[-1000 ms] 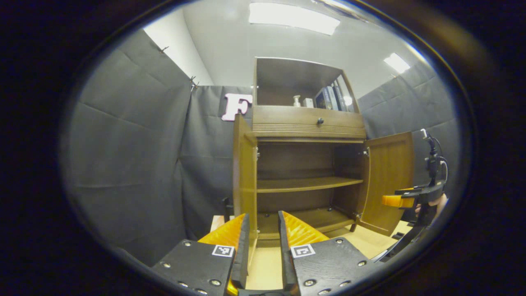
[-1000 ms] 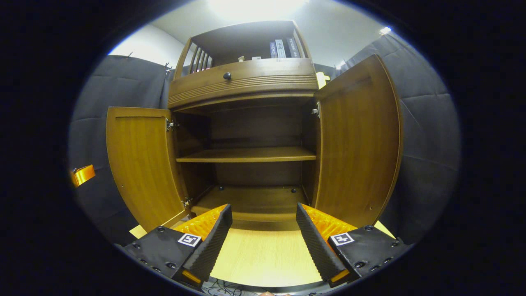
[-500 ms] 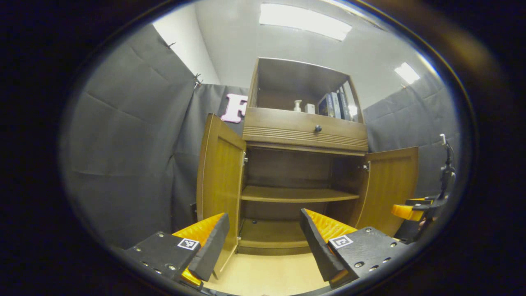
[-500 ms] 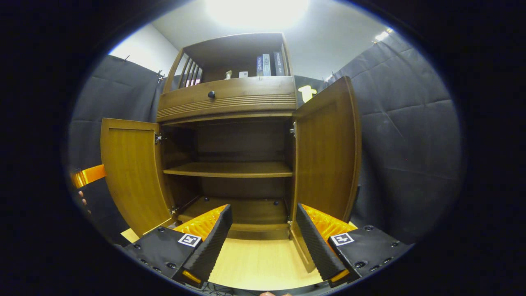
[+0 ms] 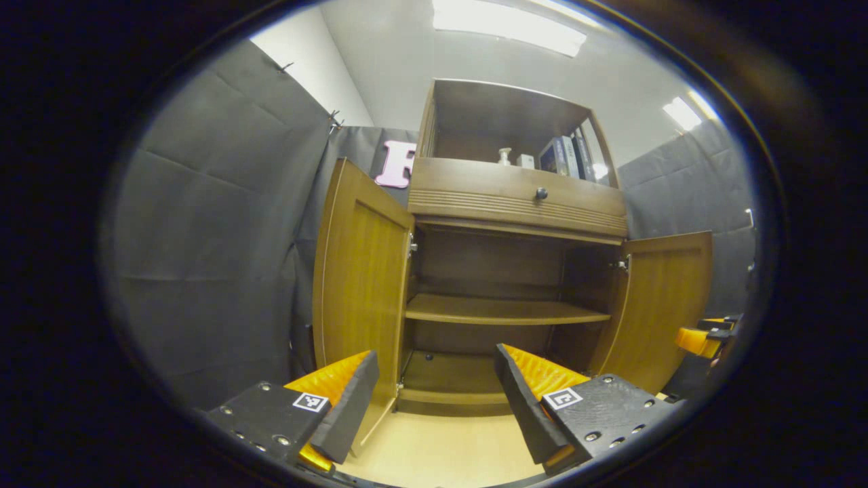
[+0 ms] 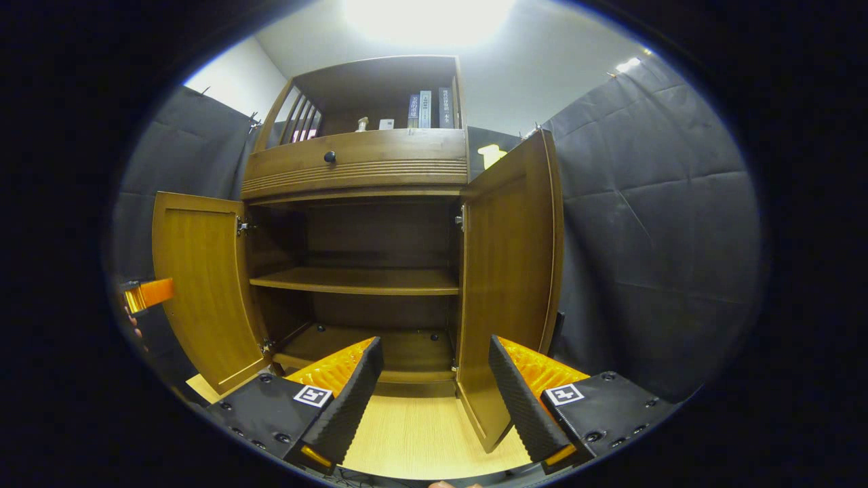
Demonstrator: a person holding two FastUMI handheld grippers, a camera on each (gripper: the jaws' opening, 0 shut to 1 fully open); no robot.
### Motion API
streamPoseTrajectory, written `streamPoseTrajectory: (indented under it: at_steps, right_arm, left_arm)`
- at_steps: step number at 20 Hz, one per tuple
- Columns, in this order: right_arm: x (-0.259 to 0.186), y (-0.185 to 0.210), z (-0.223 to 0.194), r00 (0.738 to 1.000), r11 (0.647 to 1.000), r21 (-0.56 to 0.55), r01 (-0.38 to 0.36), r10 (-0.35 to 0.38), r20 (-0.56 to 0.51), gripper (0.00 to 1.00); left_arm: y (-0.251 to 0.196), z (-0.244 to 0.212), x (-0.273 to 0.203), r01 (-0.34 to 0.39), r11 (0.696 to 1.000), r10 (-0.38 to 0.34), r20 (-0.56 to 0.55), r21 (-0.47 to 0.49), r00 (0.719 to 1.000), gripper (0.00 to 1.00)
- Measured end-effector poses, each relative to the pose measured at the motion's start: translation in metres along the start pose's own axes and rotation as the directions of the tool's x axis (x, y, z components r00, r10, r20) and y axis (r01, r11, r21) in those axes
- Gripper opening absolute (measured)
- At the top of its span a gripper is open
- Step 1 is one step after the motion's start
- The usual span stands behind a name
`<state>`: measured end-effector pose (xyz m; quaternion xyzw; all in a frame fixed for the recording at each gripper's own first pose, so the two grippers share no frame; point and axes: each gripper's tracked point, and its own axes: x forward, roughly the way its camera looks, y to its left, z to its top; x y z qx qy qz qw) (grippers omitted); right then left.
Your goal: Open the right door of the double-door shoe cabinet with the right hand, and open the left door with the left hand.
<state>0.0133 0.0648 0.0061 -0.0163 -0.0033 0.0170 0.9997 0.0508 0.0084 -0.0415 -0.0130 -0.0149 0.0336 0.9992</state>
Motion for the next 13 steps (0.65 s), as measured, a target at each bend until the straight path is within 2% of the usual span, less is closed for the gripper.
streamPoseTrajectory:
  at_steps: [1, 3, 4, 6, 9, 10, 12, 13]
  right_arm:
    - [0.001, 0.001, 0.001, 1.0, 1.0, 0.003, 0.002, -0.002, -0.002, 0.93]
    - [0.002, 0.002, 0.002, 1.0, 1.0, 0.001, 0.012, -0.012, -0.005, 0.94]
    - [0.002, 0.003, 0.003, 1.0, 1.0, -0.002, 0.018, -0.018, -0.008, 0.98]
    - [0.003, 0.005, 0.007, 0.999, 0.999, 0.001, 0.032, -0.032, -0.013, 0.94]
    - [0.001, 0.007, 0.014, 0.999, 0.999, -0.008, 0.052, -0.052, -0.016, 0.94]
    - [0.001, 0.006, 0.017, 0.998, 0.998, -0.016, 0.06, -0.06, -0.014, 1.0]
    - [0.001, 0.006, 0.018, 0.998, 0.998, -0.016, 0.067, -0.067, -0.02, 0.94]
    - [0.0, 0.006, 0.018, 0.998, 0.998, -0.01, 0.064, -0.065, -0.023, 0.94]
  left_arm:
    - [0.0, -0.001, 0.0, 0.0, 1.0, 0.001, -0.007, 0.006, 1.0, 1.0]
    - [-0.004, -0.004, 0.002, 0.012, 1.0, -0.012, -0.011, 0.008, 1.0, 1.0]
    - [-0.007, -0.006, 0.006, 0.022, 1.0, -0.022, -0.01, 0.01, 1.0, 1.0]
    - [-0.011, -0.009, 0.01, 0.036, 0.999, -0.036, -0.013, 0.021, 0.999, 1.0]
    - [-0.018, -0.016, 0.011, 0.058, 0.998, -0.058, -0.027, 0.0, 0.998, 1.0]
    - [-0.022, -0.018, 0.012, 0.07, 0.997, -0.071, -0.03, -0.014, 0.997, 1.0]
    - [-0.028, -0.022, 0.013, 0.086, 0.996, -0.086, -0.037, -0.024, 0.996, 0.98]
    - [-0.027, -0.024, 0.015, 0.08, 0.997, -0.081, -0.041, -0.018, 0.996, 0.99]
